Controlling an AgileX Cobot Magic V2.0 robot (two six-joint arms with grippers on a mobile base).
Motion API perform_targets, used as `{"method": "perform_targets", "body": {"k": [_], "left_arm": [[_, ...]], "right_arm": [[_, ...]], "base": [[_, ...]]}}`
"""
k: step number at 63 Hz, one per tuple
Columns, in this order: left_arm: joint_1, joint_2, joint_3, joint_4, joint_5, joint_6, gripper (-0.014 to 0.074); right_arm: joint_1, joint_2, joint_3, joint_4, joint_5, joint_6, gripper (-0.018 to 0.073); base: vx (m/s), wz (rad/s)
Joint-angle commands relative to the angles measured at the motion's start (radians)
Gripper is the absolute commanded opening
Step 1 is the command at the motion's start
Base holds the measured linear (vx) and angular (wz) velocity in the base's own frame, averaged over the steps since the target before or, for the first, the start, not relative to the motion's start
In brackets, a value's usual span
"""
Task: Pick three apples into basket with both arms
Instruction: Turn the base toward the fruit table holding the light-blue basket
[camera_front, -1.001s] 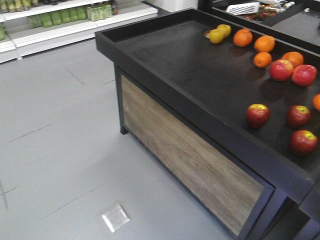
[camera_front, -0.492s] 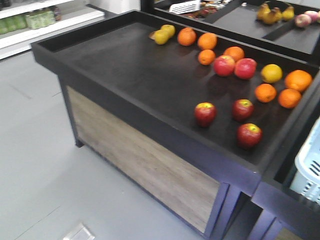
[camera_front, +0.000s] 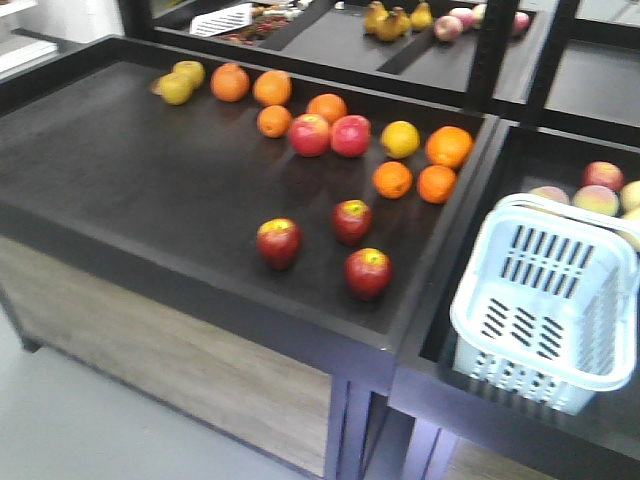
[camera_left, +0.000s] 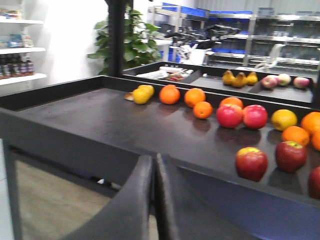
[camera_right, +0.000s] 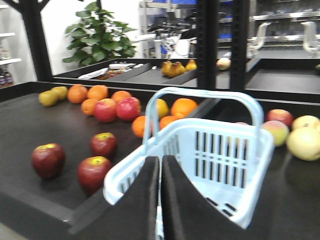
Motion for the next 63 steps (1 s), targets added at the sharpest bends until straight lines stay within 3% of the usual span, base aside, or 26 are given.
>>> {"method": "perform_targets", "body": {"k": [1, 63], "left_arm": [[0.002, -0.003, 0.004, -0.001, -0.076, -0.002, -0.0006], [0.002, -0.003, 0.004, -0.001, -0.076, -0.002, -0.0006]], "right_arm": [[-0.003, -0.003, 0.013, -0.003, -0.069, -0.01, -0.0009], [-0.003, -0.003, 0.013, -0.003, -0.069, -0.01, -0.0009]], "base": [[0.1, -0.45], [0.08, -0.36]]}}
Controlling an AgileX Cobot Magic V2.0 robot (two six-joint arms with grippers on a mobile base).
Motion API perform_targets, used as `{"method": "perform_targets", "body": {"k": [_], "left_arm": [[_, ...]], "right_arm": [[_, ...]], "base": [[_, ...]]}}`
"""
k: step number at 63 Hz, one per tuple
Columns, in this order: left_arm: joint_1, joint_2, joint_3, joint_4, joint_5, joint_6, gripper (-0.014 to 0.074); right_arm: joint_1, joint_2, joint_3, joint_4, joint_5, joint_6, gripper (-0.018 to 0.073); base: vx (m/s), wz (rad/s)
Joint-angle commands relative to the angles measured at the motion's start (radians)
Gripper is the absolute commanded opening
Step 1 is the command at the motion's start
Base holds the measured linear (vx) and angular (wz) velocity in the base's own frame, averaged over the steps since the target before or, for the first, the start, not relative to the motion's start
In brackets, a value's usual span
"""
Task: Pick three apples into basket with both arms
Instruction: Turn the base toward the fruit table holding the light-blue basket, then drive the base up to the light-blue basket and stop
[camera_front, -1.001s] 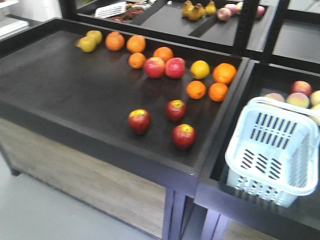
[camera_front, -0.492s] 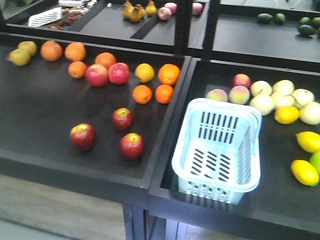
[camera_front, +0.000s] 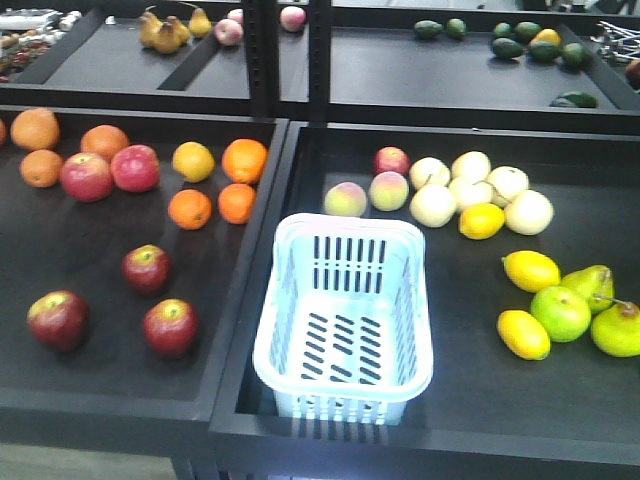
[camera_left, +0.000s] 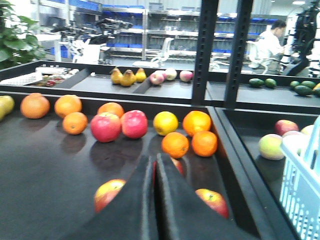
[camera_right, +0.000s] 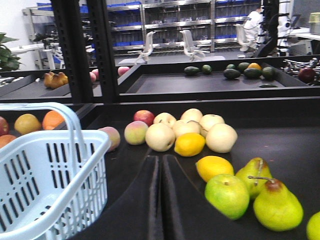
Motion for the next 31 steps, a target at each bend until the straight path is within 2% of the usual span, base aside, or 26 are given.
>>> {"method": "perform_targets", "body": {"k": [1, 31], "left_arm": [[0.002, -0.003, 0.004, -0.001, -0.076, -0.002, -0.0006], [0.002, -0.003, 0.004, -0.001, -0.076, -0.002, -0.0006]], "right_arm": [[-0.003, -0.003, 0.013, -0.003, -0.069, -0.01, -0.0009], [-0.003, -0.003, 0.013, -0.003, -0.069, -0.01, -0.0009]], "base": [[0.07, -0.2], [0.05, -0.1]]}}
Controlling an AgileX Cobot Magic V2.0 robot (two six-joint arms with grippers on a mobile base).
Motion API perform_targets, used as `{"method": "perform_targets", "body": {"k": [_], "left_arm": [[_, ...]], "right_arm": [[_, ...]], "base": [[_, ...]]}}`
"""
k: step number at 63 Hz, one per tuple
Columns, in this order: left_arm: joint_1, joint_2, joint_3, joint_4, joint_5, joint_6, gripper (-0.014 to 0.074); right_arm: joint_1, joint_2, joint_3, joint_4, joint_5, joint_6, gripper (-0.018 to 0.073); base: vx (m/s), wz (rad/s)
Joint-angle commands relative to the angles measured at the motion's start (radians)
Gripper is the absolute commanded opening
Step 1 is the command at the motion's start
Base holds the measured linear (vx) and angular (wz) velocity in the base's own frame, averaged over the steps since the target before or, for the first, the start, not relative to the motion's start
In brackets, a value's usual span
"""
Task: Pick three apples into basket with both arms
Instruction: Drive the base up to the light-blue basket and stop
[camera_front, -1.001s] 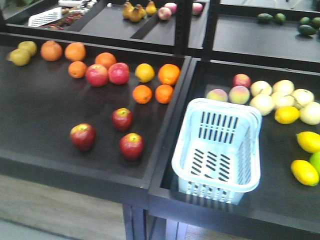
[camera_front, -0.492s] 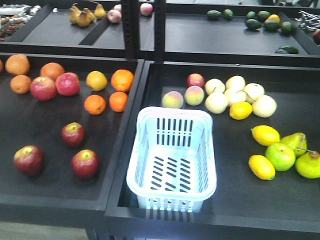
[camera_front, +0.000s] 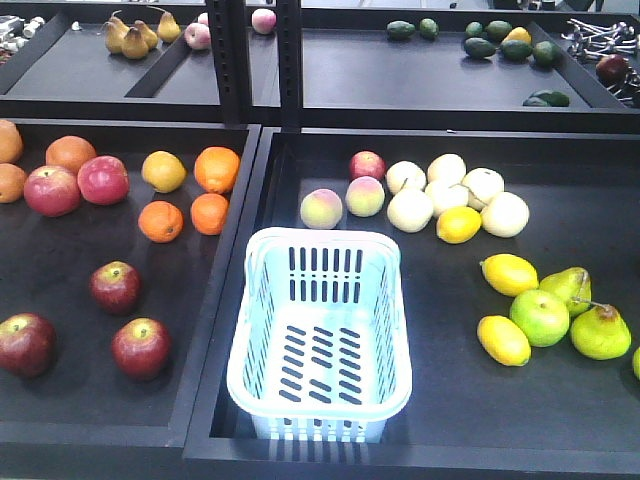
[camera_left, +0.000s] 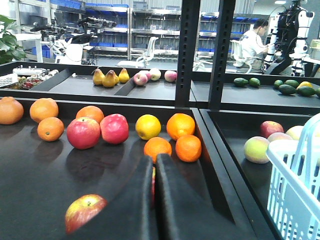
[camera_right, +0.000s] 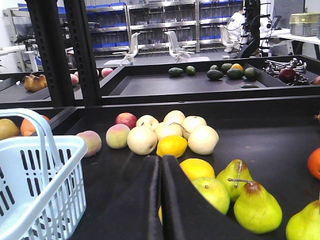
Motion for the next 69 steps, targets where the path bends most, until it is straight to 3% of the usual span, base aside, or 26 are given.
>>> {"method": "perform_targets", "body": {"k": [1, 69], "left_arm": [[0.002, -0.003, 0.004, -0.001, -0.076, -0.002, -0.0006], [0.002, -0.003, 0.004, -0.001, -0.076, -0.002, -0.0006]], "right_arm": [[-0.003, -0.003, 0.013, -0.003, -0.069, -0.01, -0.0009], [-0.003, -0.003, 0.013, -0.003, -0.069, -0.01, -0.0009]], "base": [[0.03, -0.05], [0.02, -0.02]]}}
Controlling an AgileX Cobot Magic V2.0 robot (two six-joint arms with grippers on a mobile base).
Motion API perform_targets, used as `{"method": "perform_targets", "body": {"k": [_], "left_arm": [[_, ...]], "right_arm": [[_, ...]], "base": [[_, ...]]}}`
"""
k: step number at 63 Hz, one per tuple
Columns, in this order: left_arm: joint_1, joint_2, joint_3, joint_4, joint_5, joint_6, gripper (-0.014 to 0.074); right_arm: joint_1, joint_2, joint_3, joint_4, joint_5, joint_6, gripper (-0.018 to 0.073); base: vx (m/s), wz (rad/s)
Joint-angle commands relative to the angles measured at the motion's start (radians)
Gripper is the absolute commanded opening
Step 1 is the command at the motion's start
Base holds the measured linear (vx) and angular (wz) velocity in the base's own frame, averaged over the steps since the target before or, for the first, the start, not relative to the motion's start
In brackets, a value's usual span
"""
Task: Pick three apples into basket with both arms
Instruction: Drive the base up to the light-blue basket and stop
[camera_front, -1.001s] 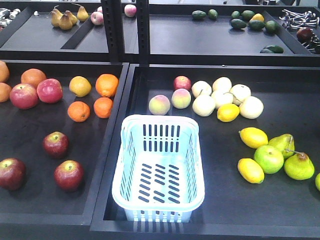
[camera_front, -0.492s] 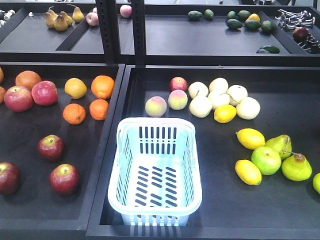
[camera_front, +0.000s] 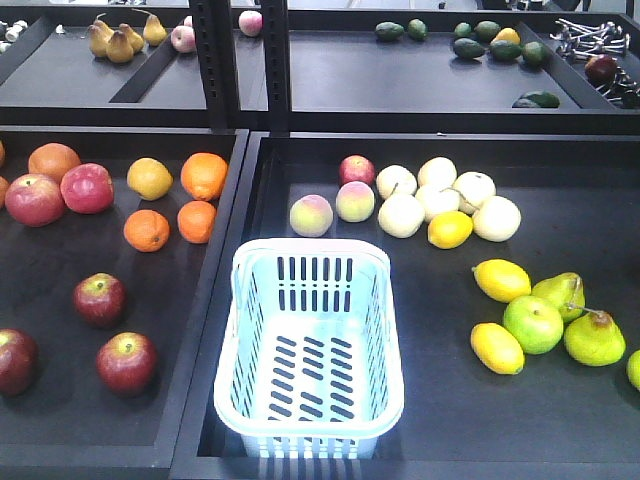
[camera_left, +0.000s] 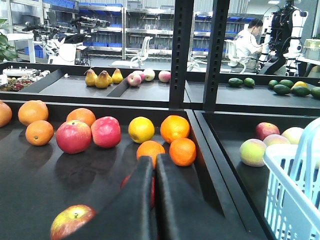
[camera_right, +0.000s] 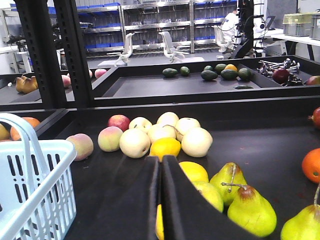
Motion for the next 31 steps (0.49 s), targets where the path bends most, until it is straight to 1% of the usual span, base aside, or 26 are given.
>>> {"method": "perform_targets", "body": {"k": [1, 31], "left_arm": [[0.002, -0.003, 0.004, -0.001, -0.076, -0.002, -0.0006], [0.002, -0.003, 0.004, -0.001, -0.076, -0.002, -0.0006]], "right_arm": [[-0.003, -0.003, 0.013, -0.003, -0.069, -0.01, -0.0009], [-0.003, -0.003, 0.013, -0.003, -0.069, -0.01, -0.0009]], "base": [[0.01, 0.0], [0.02, 0.0]]}}
